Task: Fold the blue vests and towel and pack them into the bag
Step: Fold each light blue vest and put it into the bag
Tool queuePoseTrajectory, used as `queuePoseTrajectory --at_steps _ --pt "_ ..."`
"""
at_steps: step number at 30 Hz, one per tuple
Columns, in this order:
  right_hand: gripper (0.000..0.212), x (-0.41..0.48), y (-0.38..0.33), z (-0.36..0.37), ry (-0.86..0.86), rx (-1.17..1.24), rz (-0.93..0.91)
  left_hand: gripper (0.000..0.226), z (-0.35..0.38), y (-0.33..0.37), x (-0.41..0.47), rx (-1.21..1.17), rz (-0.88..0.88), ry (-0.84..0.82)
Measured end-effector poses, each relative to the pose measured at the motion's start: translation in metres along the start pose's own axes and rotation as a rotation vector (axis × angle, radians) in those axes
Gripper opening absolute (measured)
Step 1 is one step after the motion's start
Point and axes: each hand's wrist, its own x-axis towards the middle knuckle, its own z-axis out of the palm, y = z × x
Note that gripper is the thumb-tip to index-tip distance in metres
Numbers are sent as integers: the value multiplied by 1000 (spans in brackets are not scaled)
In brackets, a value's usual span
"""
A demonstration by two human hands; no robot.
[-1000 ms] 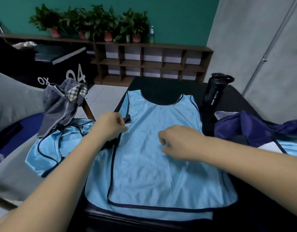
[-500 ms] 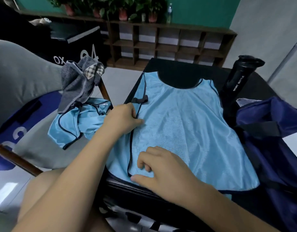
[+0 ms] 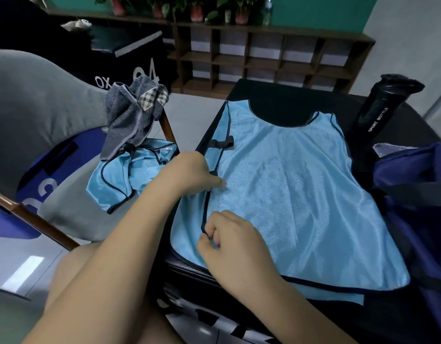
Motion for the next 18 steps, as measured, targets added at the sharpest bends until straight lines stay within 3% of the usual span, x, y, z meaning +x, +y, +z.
queuePoseTrajectory --at_steps 8,14,18 --pt "23 29 -36 -5 147 72 -84 65 -33 -7 -15 -90 8 -172" --pt "16 21 -34 24 54 -39 -179 25 -34 -34 -17 -123 78 -270" --pt "17 16 -27 36 20 -81 -183 46 -30 -33 -15 -111 17 -362"
